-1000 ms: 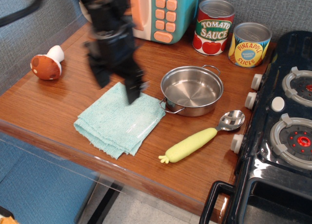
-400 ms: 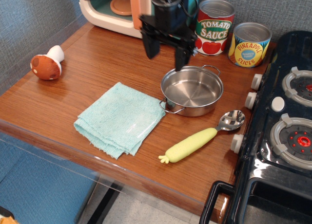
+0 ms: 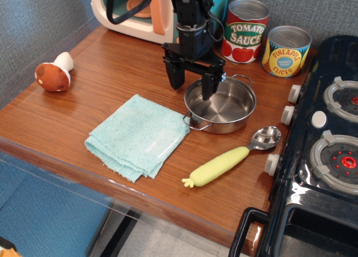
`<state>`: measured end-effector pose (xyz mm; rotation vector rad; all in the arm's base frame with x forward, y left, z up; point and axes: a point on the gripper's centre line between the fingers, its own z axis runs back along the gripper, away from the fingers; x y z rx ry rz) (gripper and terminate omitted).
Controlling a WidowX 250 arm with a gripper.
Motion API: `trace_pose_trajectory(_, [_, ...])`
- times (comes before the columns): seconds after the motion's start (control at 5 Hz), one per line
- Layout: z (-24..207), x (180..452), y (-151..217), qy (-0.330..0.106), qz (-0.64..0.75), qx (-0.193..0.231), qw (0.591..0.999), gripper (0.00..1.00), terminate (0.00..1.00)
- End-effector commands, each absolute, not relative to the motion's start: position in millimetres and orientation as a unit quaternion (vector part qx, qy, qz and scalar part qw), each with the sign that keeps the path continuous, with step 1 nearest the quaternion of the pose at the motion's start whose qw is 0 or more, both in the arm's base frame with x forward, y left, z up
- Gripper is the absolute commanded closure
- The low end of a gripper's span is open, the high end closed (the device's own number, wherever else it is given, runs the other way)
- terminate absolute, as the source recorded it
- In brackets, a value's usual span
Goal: Place the metal pot on top of the blue cloth
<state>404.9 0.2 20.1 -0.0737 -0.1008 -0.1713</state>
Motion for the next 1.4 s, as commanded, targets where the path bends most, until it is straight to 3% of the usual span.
trace_pose_trajectory(0.0, [35.8,413.3,-1.4,-0.071,-0.083,-0.026,0.994,1.0,0.0])
trace_pose_trajectory(0.2, [52.3,416.3,-3.1,-0.097,-0.066,-0.017,0.993,1.0,0.0])
trace_pose_trajectory(0.6, [138.5,419.9,-8.9,-0.217,-0.008,-0.036,0.975,1.0,0.0])
trace_pose_trajectory(0.8, [159.7,385.6,5.6,-0.234,-0.01,-0.014,0.972,1.0,0.0])
trace_pose_trajectory(1.2, [106.7,313.2,66.4,-0.139,0.029,0.003,0.99,1.0,0.0])
